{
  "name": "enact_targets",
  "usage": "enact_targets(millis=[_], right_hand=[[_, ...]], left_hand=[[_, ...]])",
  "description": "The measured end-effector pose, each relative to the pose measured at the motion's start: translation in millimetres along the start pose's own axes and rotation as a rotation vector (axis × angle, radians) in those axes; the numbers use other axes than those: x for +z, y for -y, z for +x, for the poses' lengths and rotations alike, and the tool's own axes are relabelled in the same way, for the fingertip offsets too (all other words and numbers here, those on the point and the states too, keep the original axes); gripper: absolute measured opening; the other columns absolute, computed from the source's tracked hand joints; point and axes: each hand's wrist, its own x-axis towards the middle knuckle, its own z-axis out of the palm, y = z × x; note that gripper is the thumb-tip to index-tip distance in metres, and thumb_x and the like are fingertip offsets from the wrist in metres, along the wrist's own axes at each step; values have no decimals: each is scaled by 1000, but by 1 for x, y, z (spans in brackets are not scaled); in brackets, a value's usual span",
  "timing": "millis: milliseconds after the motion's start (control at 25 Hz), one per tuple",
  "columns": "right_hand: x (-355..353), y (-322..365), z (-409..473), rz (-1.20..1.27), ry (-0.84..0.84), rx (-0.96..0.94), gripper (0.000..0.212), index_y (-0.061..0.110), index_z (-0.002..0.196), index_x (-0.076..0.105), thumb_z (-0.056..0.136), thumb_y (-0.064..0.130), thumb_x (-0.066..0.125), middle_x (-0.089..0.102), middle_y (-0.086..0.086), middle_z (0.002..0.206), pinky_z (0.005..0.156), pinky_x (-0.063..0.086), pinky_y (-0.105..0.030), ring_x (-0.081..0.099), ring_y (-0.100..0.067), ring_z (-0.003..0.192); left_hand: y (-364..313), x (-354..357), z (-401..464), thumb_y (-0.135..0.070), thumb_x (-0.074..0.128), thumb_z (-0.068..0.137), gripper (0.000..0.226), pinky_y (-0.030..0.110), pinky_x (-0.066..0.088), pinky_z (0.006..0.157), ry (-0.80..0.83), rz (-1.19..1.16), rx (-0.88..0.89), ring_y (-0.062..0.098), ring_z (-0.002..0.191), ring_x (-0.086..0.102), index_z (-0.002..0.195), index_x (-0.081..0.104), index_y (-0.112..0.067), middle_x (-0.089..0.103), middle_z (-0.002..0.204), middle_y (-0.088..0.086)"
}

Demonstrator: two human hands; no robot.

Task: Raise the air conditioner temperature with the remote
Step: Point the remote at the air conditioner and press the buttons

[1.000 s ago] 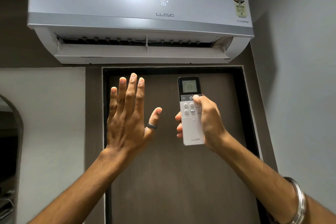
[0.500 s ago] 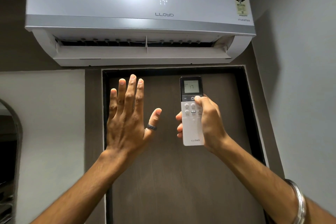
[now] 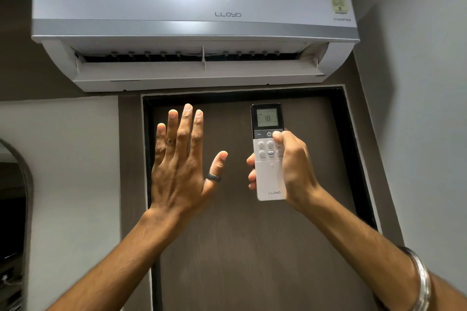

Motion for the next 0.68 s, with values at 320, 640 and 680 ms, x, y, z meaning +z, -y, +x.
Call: enact_targets(millis=[320, 640, 680], right_hand=[[0, -1, -2, -49, 1, -23, 48, -1, 114, 57, 105, 41, 37, 75, -17, 78, 51, 62, -37, 71, -28, 54], [1, 0, -1, -61, -21, -21, 47, -2, 126, 53, 111, 36, 30, 74, -16, 82, 53, 63, -35, 71, -26, 55], [0, 0, -1, -57, -21, -19, 47, -2, 127, 53, 111, 36, 30, 74, -16, 83, 54, 63, -35, 71, -26, 56]], left_hand=[[1, 6, -2, -58, 38, 100, 83, 55, 9, 131, 3, -16, 5, 38, 160, 9, 162, 23, -6, 14, 172, 17], [0, 12, 0, -59, 37, 100, 83, 52, 6, 131, -9, -28, 11, 37, 160, 8, 162, 22, -7, 14, 172, 16], [0, 12, 0, -59, 37, 100, 83, 52, 5, 131, -12, -28, 11, 37, 160, 8, 162, 22, -7, 14, 172, 16]])
